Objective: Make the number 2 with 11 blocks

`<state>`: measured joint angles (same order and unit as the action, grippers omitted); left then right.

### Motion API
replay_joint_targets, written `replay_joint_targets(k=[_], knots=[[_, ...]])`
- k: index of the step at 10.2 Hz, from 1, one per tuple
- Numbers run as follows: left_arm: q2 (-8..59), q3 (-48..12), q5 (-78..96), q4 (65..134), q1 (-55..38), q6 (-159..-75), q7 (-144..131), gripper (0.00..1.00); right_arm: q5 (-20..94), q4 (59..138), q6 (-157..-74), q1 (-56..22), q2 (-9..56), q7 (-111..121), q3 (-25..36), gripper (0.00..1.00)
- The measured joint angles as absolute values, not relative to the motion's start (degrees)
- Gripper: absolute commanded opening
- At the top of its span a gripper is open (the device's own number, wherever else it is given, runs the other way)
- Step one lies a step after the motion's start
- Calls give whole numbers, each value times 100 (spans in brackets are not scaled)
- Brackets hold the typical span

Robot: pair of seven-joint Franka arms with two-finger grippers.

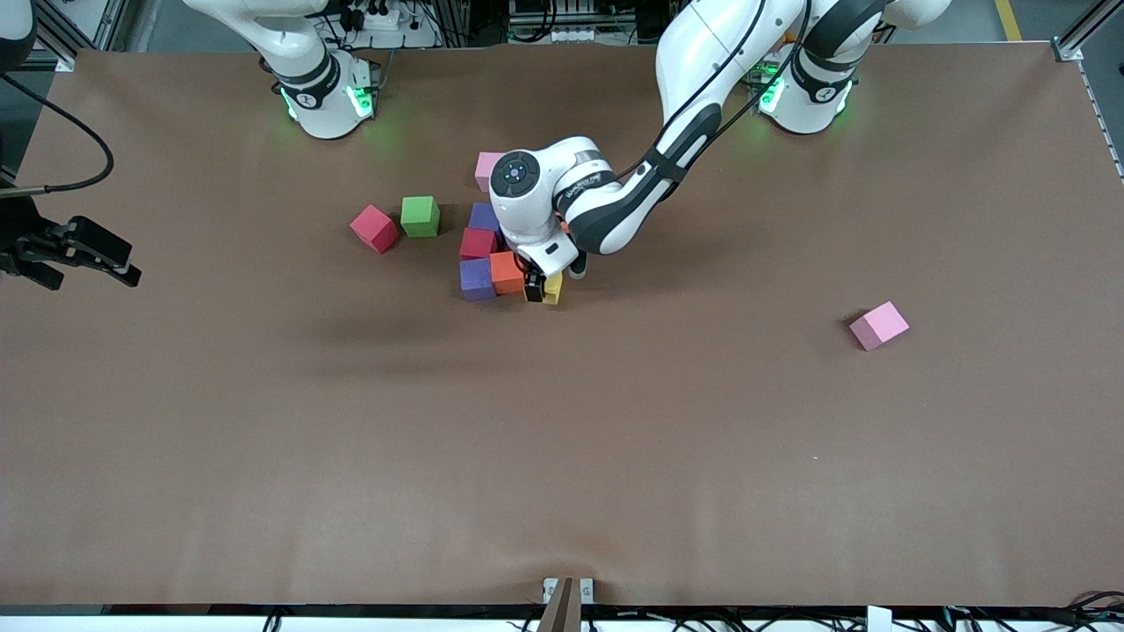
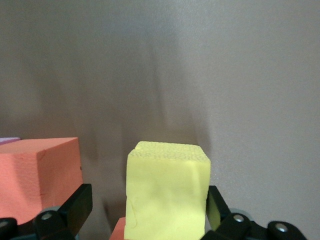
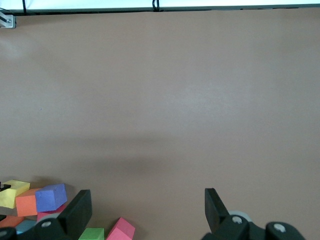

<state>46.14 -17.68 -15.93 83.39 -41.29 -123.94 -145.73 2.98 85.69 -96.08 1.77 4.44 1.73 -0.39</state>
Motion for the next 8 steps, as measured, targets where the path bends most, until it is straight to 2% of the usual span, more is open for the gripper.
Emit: replay_joint_targets(k=[4, 8], knots=[[4377, -1769, -1593, 8281, -4073, -12153, -14423, 100, 299, 8568, -9608, 177, 444, 173, -39, 100], [4122, -1712, -1595, 7903, -3731, -11546, -13366, 100, 299, 8569, -9614, 178, 444, 173, -37, 100]])
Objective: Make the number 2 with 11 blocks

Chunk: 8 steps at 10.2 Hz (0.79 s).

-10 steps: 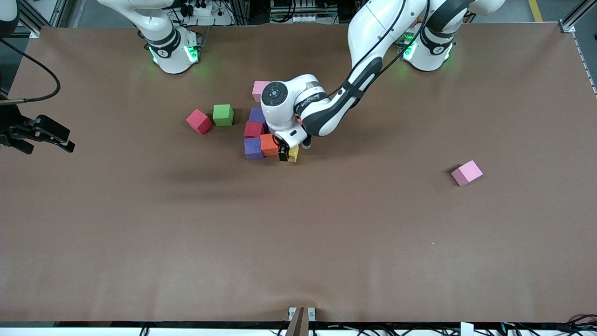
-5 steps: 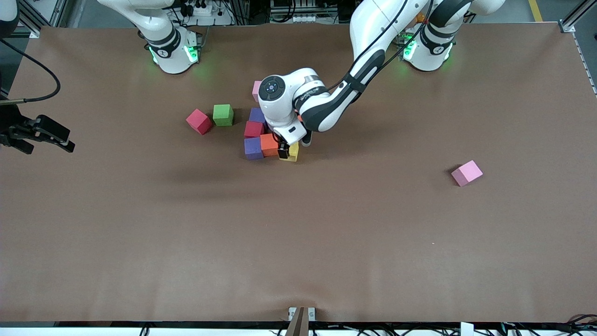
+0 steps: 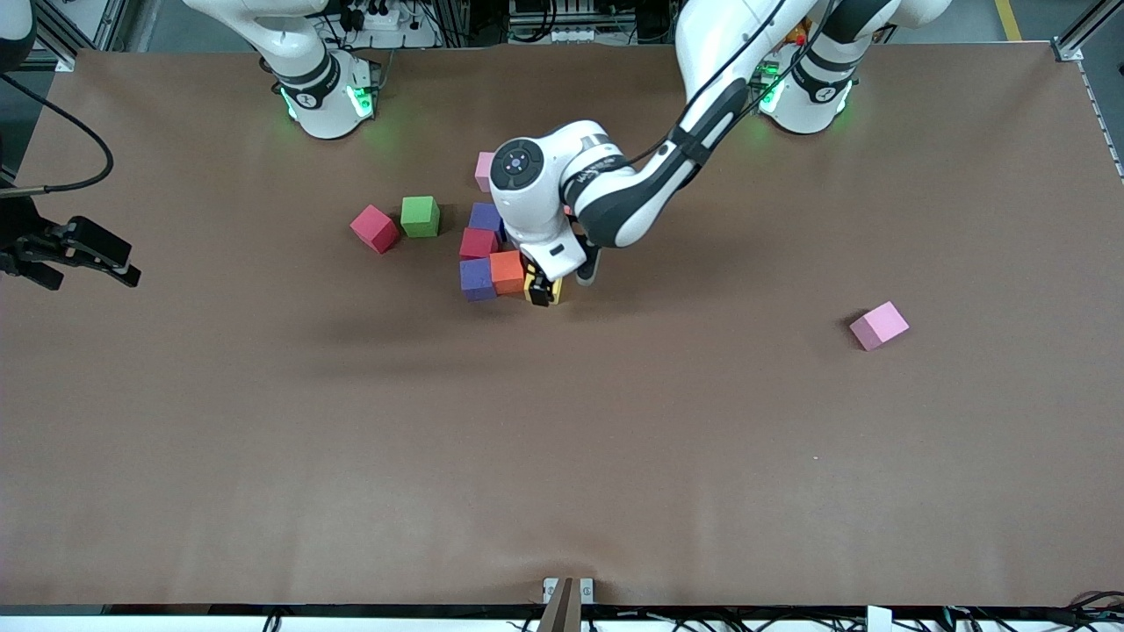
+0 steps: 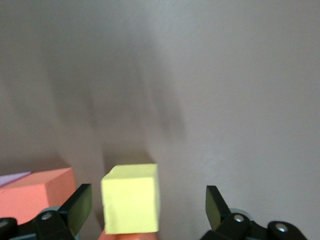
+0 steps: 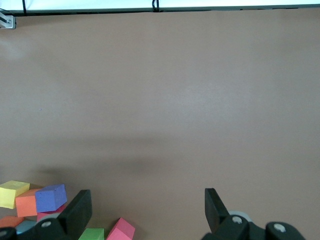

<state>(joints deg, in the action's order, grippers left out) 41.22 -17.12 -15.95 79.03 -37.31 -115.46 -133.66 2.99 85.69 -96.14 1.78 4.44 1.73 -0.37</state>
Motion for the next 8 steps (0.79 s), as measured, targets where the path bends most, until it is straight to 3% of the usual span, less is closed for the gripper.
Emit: replay_joint_targets(k=[8], knots=[[2902, -1675, -1595, 7802, -1296, -11170, -9936, 100, 298, 8558, -9612, 113, 436, 173, -92, 100]])
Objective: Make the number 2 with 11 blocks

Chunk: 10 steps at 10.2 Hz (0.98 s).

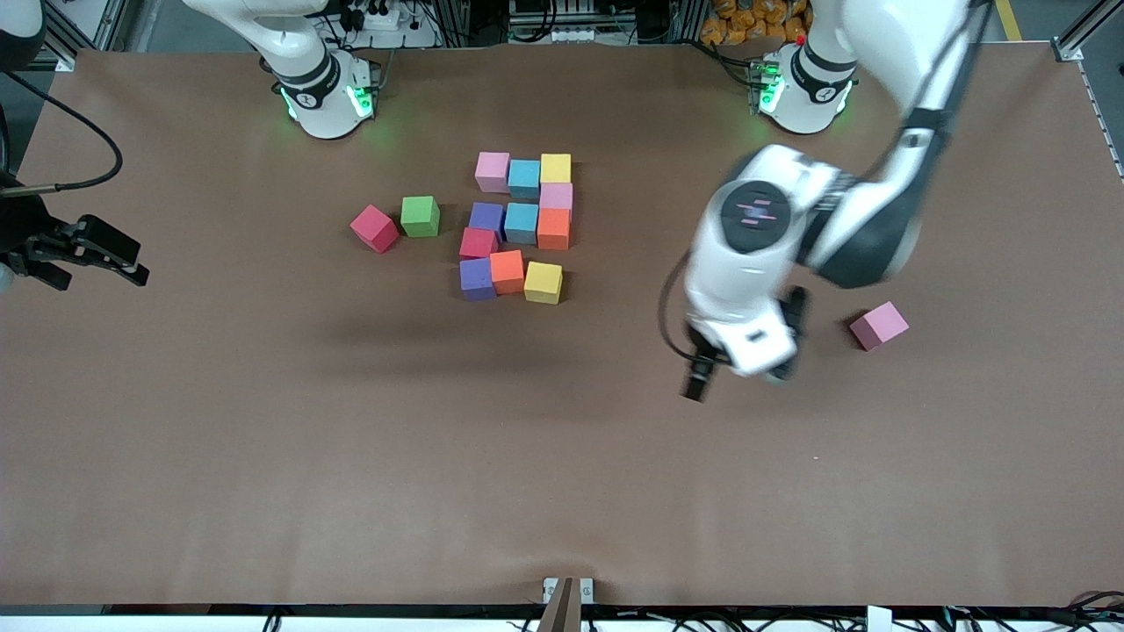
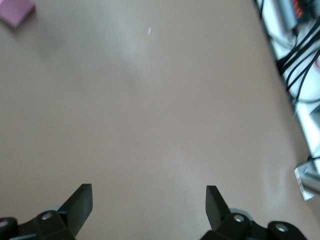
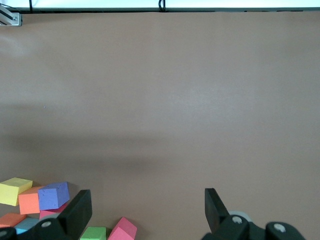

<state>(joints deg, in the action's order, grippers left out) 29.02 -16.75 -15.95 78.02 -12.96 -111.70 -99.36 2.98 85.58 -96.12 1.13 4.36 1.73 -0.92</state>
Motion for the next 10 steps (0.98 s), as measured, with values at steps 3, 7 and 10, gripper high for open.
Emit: replay_joint_targets(k=[3, 7, 10], knots=[[2537, -1694, -1589, 7803, -536, -10907, -8480, 100, 297, 8502, -9468, 115, 389, 173, -83, 100], [2196, -1710, -1584, 7812, -18, -10442, -6851, 100, 294, 8112, -9365, 117, 333, 173, -52, 100], [1627, -1695, -1268, 8148, 124, -10106, -5562, 100, 294, 8092, -9348, 117, 342, 173, -38, 100]])
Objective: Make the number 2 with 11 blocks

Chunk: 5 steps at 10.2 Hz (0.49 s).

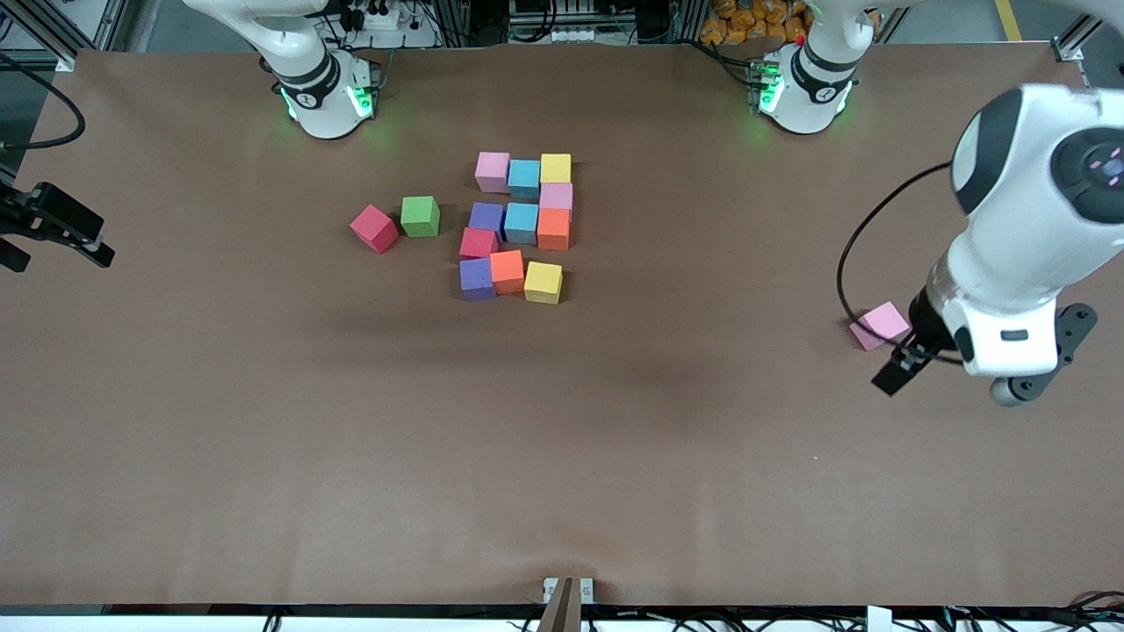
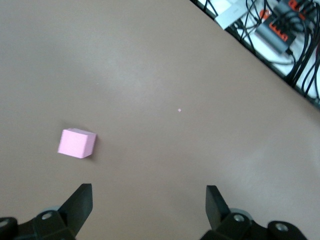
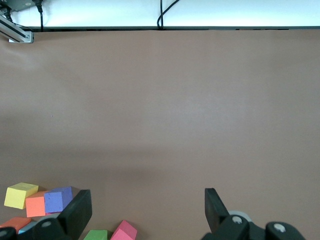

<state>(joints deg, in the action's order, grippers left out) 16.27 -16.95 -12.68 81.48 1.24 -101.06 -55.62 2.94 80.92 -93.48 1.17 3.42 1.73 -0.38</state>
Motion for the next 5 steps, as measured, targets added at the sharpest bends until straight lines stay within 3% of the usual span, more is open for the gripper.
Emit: replay_joint_targets(k=[5], knots=[[3, -1310, -763, 9495, 50, -9983, -3379, 100, 297, 8117, -9297, 297, 476, 173, 1, 100]])
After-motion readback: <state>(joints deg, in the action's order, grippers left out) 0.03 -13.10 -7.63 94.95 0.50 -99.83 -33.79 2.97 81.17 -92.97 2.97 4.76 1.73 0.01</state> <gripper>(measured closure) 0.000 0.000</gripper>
